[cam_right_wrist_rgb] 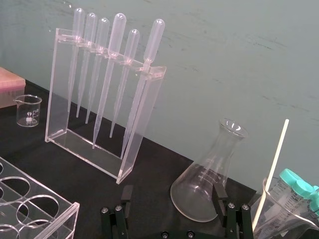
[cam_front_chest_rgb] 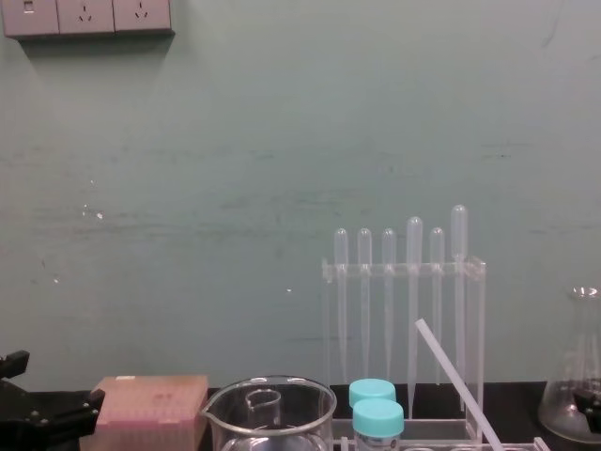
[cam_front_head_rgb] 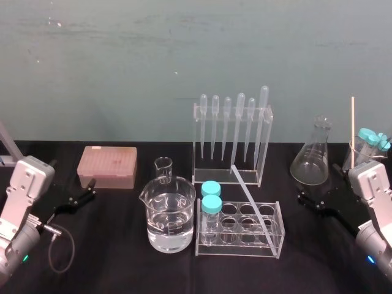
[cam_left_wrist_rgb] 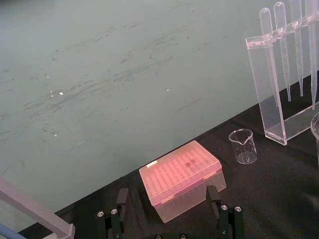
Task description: Pick up the stirring rod with one hand, then place it down.
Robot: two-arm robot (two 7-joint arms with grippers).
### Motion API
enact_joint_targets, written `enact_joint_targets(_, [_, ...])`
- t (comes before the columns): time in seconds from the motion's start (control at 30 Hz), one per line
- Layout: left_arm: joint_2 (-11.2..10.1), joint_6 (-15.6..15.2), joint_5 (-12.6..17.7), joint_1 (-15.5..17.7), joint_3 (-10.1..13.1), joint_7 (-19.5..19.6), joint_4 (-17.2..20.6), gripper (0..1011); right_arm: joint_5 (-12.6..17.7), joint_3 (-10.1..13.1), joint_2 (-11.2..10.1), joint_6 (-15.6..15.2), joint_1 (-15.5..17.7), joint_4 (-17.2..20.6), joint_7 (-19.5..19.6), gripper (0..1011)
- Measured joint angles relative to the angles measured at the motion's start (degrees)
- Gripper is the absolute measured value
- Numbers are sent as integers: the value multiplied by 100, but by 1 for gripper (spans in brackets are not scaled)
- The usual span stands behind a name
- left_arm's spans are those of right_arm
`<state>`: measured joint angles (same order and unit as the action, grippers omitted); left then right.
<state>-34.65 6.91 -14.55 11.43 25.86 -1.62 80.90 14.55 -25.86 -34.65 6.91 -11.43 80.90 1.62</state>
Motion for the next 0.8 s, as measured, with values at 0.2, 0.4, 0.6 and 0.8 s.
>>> enact_joint_targets(0.2, [0,0,0,0,0,0,0,1000,0,0,0,0,0,0,0,1000])
enact_joint_targets(0.4, [0,0,0,0,0,0,0,1000,0,0,0,0,0,0,0,1000])
enact_joint_targets(0.6, [0,0,0,0,0,0,0,1000,0,0,0,0,0,0,0,1000])
enact_joint_targets(0.8, [0,0,0,0,0,0,0,1000,0,0,0,0,0,0,0,1000])
